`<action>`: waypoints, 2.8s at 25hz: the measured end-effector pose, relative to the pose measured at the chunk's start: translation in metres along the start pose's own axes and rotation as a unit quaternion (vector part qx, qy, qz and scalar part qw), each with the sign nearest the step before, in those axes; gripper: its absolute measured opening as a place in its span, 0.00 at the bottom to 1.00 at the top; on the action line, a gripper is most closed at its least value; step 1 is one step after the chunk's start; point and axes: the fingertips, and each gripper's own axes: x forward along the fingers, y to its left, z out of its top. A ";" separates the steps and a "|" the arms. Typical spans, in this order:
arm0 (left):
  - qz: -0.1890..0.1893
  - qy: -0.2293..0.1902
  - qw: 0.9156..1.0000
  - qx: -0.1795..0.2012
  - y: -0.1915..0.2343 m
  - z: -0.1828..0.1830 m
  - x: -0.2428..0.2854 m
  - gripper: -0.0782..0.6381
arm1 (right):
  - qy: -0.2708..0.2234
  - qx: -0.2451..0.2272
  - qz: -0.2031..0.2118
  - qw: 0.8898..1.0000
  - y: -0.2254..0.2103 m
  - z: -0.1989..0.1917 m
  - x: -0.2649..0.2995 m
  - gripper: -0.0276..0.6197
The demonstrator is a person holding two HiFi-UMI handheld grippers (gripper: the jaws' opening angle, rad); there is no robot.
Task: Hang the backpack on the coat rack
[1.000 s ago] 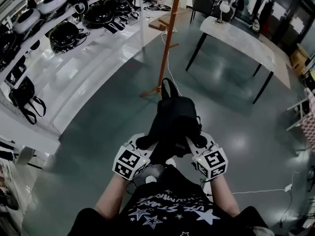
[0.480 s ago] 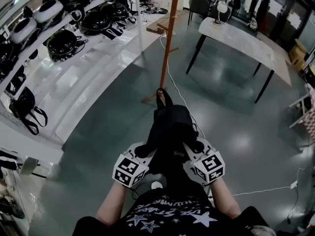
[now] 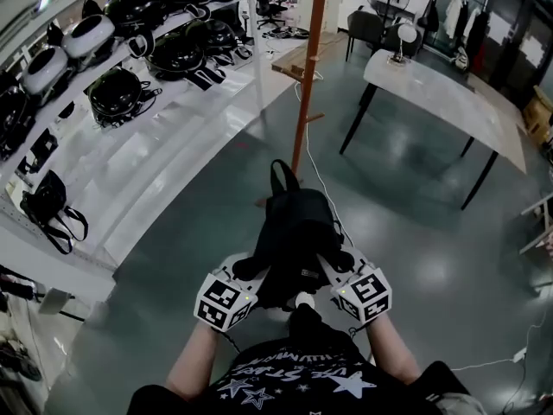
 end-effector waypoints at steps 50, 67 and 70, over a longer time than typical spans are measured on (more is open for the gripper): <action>-0.056 -0.027 0.996 0.070 0.202 0.202 0.255 0.19 | -0.099 0.003 -0.089 0.991 -0.294 0.132 0.158 0.10; -0.067 -0.018 0.996 0.055 0.228 0.196 0.282 0.19 | -0.084 0.018 -0.096 0.992 -0.316 0.123 0.185 0.10; -0.069 -0.016 0.996 0.051 0.236 0.194 0.287 0.19 | -0.079 0.018 -0.097 0.992 -0.319 0.122 0.193 0.10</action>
